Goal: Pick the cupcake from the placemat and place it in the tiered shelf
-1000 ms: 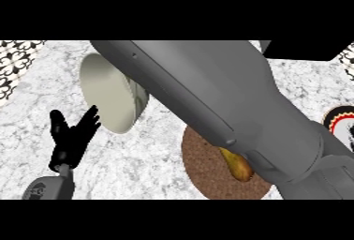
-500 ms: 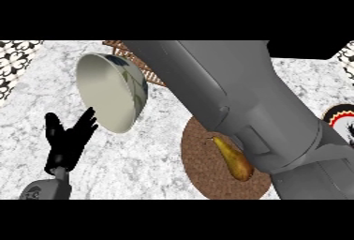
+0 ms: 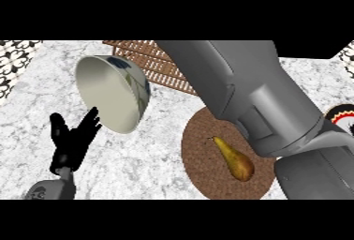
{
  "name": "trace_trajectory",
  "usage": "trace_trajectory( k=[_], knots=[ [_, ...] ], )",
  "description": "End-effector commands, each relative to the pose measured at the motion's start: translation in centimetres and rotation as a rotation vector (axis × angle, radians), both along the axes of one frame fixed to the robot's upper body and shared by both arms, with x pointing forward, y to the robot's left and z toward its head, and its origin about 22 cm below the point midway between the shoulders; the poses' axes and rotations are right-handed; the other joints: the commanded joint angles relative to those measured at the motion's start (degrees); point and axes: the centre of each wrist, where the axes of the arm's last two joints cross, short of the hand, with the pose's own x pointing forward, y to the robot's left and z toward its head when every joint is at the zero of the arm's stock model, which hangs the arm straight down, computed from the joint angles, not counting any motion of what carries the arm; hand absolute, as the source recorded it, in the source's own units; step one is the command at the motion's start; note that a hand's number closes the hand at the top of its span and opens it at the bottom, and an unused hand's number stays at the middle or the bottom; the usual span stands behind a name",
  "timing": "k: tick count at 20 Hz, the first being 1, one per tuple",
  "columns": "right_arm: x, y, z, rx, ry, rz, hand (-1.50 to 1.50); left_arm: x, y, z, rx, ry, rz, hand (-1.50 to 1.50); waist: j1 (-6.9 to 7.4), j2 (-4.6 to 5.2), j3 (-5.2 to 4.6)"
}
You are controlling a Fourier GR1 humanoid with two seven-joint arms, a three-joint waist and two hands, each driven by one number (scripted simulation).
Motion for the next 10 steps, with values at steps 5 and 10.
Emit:
trace_trajectory(
  k=[5,10],
  knots=[
    [0.9,-0.8,-1.7,0.01,-0.059,0.019,1.5,0.0,0.9,0.3,0.006,-0.006,-0.018,0.0,0.35,0.22,-0.01],
    [1.0,-0.8,-1.1,0.024,-0.047,0.031,1.5,-0.4,0.4,-0.6,-0.006,-0.001,0.008,0.0,0.09,0.1,-0.01]
  ],
)
